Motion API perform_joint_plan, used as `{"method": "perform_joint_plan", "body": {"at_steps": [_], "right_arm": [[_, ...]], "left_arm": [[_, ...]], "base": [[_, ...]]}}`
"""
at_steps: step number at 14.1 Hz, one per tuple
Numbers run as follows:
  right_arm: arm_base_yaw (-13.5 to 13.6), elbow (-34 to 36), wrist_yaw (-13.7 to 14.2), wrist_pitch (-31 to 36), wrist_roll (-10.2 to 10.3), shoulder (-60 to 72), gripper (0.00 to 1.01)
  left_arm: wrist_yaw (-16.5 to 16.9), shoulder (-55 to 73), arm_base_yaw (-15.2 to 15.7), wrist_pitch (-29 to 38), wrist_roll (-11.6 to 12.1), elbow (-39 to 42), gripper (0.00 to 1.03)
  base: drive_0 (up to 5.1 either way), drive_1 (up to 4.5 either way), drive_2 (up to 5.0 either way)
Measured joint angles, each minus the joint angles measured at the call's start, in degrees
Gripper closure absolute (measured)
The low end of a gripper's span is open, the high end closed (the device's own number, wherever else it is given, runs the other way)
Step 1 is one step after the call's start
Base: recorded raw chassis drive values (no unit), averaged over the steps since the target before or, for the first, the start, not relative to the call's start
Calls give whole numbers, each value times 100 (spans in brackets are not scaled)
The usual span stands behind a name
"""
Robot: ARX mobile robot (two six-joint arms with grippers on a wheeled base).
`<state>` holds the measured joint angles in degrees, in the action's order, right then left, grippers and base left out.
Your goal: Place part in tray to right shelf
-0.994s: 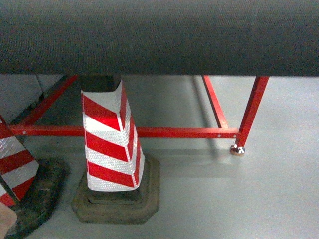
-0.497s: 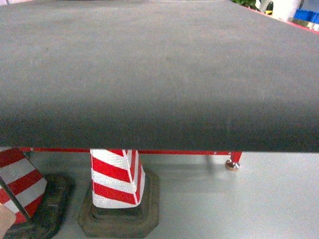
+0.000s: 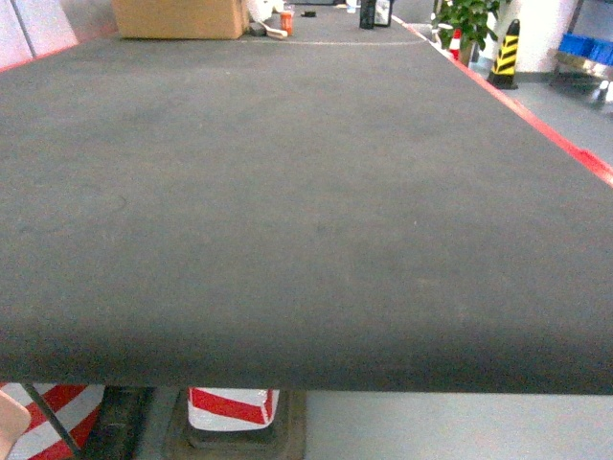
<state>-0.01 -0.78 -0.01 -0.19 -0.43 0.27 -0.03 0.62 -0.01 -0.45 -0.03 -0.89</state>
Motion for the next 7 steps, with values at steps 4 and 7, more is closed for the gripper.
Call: {"method": "perform_joint_plan", "body": {"at_steps": [4,7], "right_arm": [[0,0,-2,-13,-2,0,3],[0,0,0,-4,-2,0,3]], "left_arm": [[0,0,0,-24,4,0,91],[-4,0,0,-2,2,0,91]], "base": [[0,0,0],[0,0,0]]}}
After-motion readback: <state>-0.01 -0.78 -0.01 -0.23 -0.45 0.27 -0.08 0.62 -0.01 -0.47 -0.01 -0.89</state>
